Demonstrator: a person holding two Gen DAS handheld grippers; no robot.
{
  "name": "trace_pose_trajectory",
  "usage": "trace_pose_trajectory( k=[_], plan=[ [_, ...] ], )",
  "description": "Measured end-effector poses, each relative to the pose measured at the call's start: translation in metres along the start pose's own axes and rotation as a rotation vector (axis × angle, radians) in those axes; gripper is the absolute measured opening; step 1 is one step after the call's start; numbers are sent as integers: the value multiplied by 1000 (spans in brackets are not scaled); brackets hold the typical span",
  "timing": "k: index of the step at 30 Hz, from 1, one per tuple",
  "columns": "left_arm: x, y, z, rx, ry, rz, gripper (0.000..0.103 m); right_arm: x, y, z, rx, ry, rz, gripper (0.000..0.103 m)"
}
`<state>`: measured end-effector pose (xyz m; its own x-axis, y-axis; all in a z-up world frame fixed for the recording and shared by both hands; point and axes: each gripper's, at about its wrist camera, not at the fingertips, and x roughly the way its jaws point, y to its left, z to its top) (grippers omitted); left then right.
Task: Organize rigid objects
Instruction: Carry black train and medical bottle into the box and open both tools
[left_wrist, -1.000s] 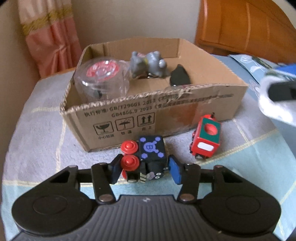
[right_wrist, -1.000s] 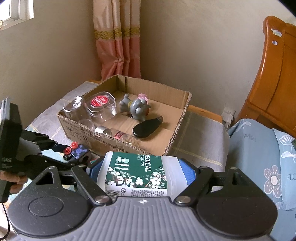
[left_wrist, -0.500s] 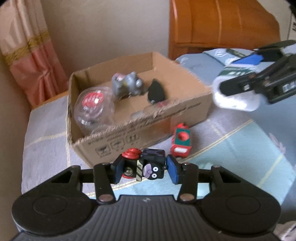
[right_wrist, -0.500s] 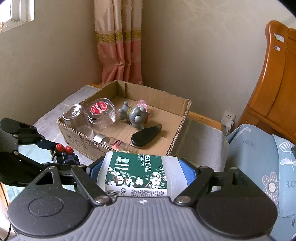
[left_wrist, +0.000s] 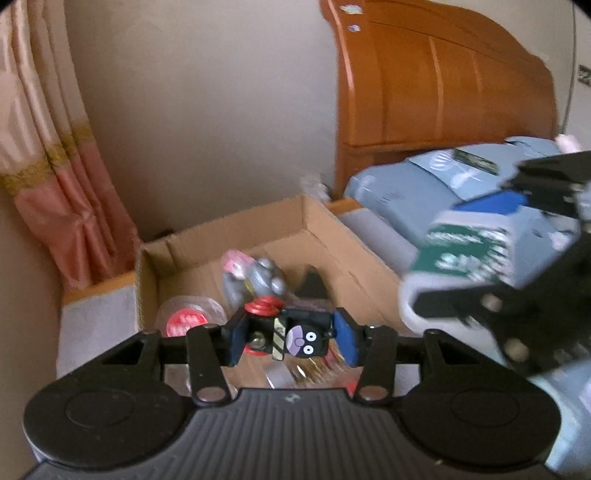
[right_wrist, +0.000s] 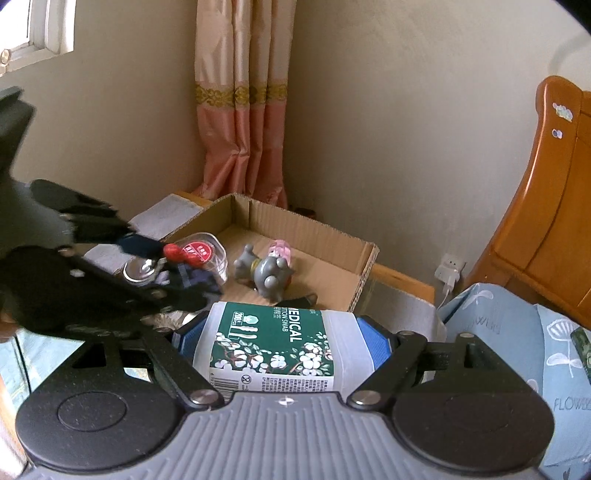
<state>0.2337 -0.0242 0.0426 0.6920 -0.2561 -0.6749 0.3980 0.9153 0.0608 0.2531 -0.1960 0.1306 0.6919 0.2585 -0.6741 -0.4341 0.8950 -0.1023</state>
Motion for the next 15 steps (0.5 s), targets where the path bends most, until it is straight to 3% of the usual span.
trace_pose_trajectory(
  k=[2,4,5,15],
  plan=[
    [6,1,1,-2,1,38,82,3,0,2,-1,4,-5,86],
    [2,4,-1,-20,-18,60,86,7,-1,4,2,11,-8,86],
    [-1,6,-3,-20,-23,55,93,8,-2,5,5,13,-8,86],
    [-42,23,-33,-20,-20,50,98,31,-7,32,2,30,-14,86]
  ],
)
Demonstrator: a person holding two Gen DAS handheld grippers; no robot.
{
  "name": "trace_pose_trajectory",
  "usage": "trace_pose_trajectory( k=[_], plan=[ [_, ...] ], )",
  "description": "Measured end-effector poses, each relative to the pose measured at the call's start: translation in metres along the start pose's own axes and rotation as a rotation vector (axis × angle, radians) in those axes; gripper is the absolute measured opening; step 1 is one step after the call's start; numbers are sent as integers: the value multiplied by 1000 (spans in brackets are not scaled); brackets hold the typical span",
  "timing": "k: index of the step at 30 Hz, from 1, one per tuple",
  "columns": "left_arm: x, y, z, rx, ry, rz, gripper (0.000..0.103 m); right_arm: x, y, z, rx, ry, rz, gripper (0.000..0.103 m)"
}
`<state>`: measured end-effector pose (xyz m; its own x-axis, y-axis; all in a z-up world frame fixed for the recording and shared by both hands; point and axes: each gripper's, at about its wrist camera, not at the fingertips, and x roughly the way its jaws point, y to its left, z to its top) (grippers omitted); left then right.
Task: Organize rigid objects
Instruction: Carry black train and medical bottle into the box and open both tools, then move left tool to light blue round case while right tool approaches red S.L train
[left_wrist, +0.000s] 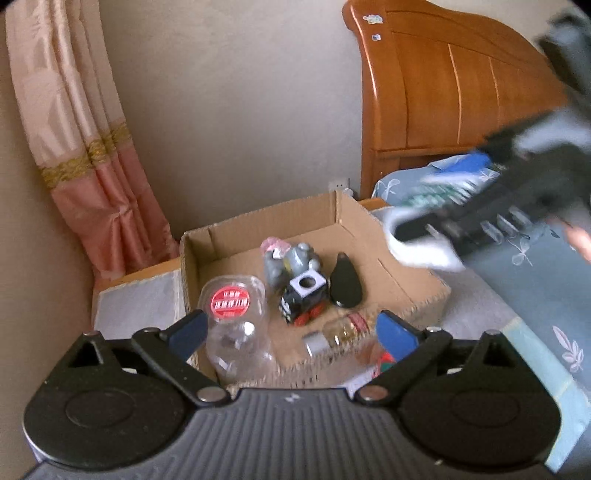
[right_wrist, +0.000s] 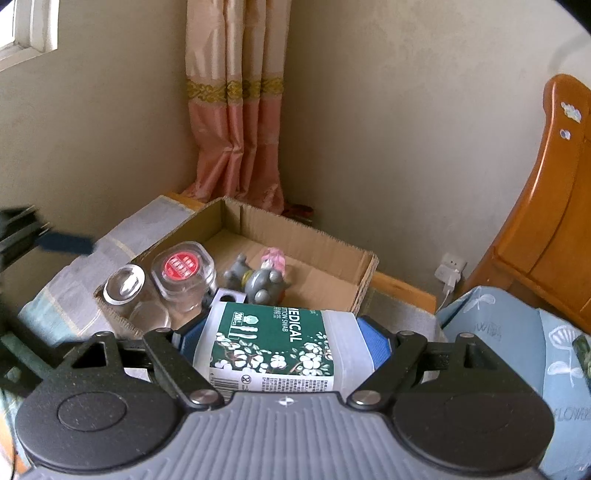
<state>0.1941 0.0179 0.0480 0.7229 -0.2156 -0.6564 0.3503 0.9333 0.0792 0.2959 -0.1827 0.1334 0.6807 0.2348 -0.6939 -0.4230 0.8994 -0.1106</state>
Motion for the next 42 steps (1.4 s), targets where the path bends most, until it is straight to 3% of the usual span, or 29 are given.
trace_pose_trajectory(
  k=[12,15,17,25,30,42],
  plan=[
    [-45,15,-20,-48,-51,22,98,79,-7,61,49,28,-39,87],
    [-47,20,-26,-66,-52,49,100,99,-12,63,96,69,-37,96],
    [-49,22,-30,-79,-52,57,100,102,-12,60,110,68,-38,103],
    [-50,22,-42,-112,-32,53,101,82,-1,38,104,67,4,103],
    [-52,14,-48,-94,-17,94,101,55,6,19,116,52,17,103],
    [-51,7,-71,-138,-31,154,102,4,32,-60,206,-1,41,103]
  ],
)
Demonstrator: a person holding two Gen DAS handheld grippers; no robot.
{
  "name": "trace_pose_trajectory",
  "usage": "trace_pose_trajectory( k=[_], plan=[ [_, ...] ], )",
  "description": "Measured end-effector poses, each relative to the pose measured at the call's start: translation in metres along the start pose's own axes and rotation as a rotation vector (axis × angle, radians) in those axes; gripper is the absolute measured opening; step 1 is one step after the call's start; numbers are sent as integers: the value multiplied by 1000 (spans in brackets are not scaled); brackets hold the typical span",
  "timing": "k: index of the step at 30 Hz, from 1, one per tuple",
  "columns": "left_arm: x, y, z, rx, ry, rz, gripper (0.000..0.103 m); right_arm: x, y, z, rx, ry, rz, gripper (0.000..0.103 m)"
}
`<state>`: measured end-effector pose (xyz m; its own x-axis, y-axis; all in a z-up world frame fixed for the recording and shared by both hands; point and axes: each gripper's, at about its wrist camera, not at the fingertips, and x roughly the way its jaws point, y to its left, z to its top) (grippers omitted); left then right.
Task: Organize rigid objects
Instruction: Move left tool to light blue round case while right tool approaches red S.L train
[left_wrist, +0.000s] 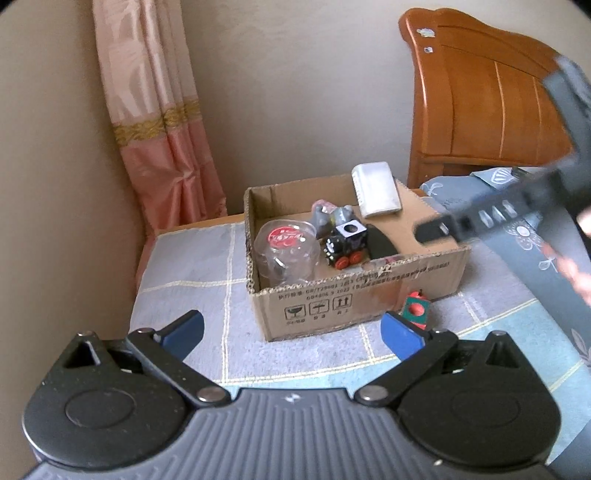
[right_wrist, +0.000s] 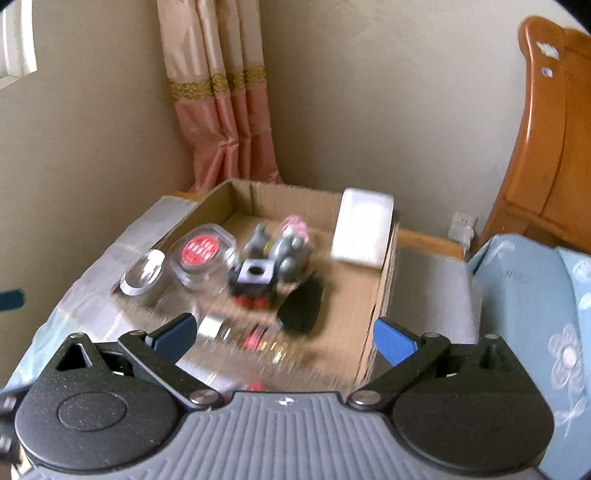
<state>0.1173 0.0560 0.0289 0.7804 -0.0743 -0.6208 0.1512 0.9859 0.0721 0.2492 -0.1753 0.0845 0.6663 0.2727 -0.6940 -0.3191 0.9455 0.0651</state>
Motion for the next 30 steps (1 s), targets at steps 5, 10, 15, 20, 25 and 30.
trace_pose_trajectory(
  k=[5,10,15,20,25,30],
  plan=[
    [3,2,-12,-34,11,12,102,10,2,-34,73,33,-22,103],
    [4,4,-23,-67,32,-8,102,31,-2,-48,139,64,-79,103],
    [1,7,-32,-62,36,6,102,42,-7,-55,165,84,-100,103],
    [1,11,-37,-66,45,-1,102,37,-20,-66,201,87,-111,103],
    [5,7,-38,-50,56,-19,102,25,-37,-88,217,117,-162,103],
    [12,-10,-35,4,70,-50,102,21,-48,-118,191,160,-185,103]
  ],
)
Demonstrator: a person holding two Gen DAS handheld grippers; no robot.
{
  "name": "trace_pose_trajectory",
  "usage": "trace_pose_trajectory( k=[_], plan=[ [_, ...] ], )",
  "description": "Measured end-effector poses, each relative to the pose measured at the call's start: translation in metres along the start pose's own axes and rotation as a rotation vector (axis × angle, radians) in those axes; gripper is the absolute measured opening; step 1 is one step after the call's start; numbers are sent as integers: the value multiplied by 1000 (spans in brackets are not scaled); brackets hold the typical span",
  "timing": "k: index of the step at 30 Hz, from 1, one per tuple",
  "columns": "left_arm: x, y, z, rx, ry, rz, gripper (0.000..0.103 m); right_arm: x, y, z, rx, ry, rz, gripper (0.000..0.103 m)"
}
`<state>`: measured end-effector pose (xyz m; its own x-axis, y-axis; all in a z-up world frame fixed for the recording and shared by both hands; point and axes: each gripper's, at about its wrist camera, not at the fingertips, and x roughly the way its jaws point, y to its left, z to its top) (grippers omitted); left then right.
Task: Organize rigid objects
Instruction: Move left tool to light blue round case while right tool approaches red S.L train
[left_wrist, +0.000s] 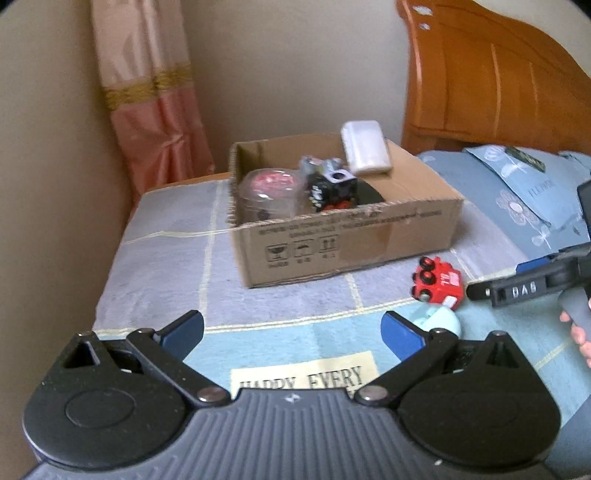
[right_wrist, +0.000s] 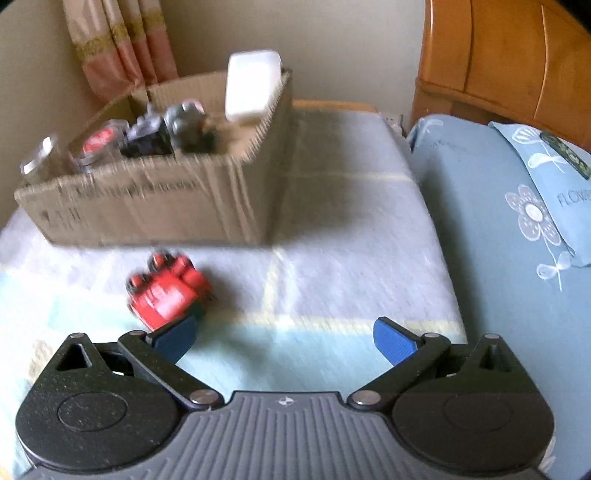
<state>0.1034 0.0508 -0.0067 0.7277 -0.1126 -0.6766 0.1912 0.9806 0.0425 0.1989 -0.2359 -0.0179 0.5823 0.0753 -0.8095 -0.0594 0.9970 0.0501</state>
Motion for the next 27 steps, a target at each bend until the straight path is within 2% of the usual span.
trace_pose_trajectory(
  k=[4,15,19,23,27],
  plan=[
    [9,-17,3,61,9,-47,102,-3,8,-14,-111,-27,-18,103],
    [58,-72,-2,196,131,-223,102,-7,-1,-34,-171,-150,58,103],
    [73,-75,-6,189,167,-194,102,-9,-6,-34,-174,-162,63,103],
    [75,-63,-8,133,187,-188,102,-10,-6,-35,-176,-168,63,103],
    [77,-46,-12,94,190,-138,102,-9,-6,-35,-178,-166,63,103]
  ],
)
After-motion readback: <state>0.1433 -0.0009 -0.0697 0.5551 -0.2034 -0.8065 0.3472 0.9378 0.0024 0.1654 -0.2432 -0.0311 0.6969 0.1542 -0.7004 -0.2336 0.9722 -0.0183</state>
